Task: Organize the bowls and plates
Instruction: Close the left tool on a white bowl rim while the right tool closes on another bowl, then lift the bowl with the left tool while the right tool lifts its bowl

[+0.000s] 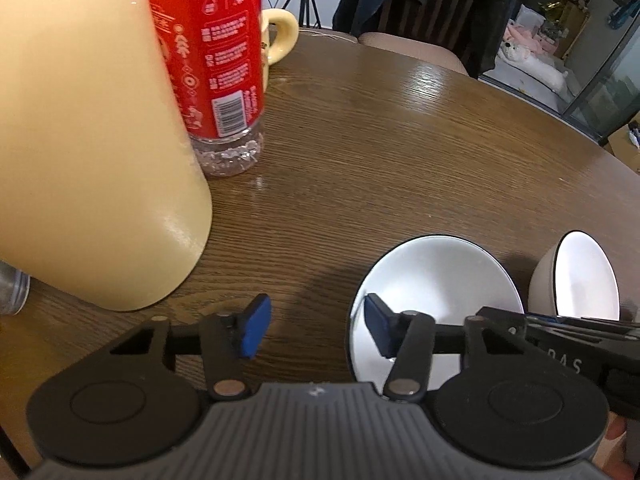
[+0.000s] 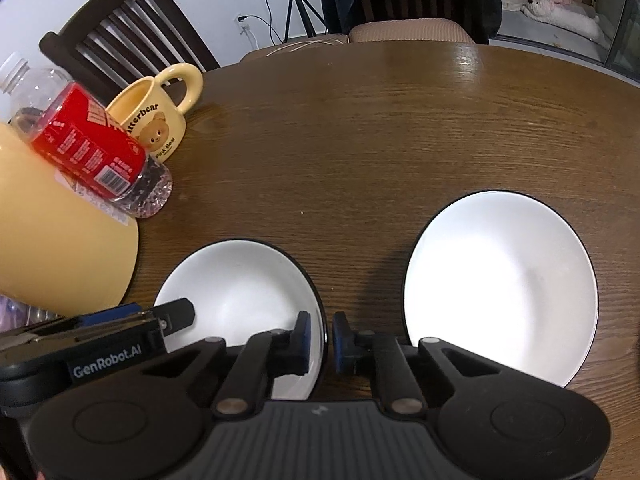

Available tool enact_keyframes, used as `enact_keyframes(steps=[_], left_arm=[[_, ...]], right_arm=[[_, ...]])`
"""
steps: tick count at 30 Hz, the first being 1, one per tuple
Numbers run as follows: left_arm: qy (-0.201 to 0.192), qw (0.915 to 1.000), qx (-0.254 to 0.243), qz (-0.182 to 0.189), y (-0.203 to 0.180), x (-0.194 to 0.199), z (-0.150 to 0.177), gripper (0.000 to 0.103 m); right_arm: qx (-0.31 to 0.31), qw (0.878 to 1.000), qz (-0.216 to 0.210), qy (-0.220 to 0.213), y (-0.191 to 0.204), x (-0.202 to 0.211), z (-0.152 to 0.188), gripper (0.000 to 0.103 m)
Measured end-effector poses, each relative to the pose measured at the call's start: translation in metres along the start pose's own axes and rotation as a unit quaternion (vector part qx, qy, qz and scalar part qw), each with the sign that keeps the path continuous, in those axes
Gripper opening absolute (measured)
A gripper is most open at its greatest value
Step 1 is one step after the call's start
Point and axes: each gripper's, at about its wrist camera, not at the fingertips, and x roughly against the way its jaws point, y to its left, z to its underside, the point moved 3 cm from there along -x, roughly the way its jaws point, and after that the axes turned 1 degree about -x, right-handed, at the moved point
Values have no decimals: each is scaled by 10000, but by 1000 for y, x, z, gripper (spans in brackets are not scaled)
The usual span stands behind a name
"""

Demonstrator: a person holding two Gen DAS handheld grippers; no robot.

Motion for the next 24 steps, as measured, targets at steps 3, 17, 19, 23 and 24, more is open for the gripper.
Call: enact_keyframes(steps=[3,17,19,23,24], left_arm=[[26,10000,-17,31,-3,-1,1,43],[89,9997,-63,210,-11,-3,5,18],[111,9996,-56,254,-12,-4,5,14],[108,9995,-80,289,-14,-3,7,10],[108,9995,-83,287,-14,-3,7,10]], right_arm=[[-6,10000,8,11,0,-1,1,10],[-76,10000,-20,8,-2,-4,3,6],[-82,10000,-9,5,-1,-4,3,6],[-109,9999,-6,-18,-2,-3,3,6],[-126,9999,-5,-28,-2,-3,3,6]])
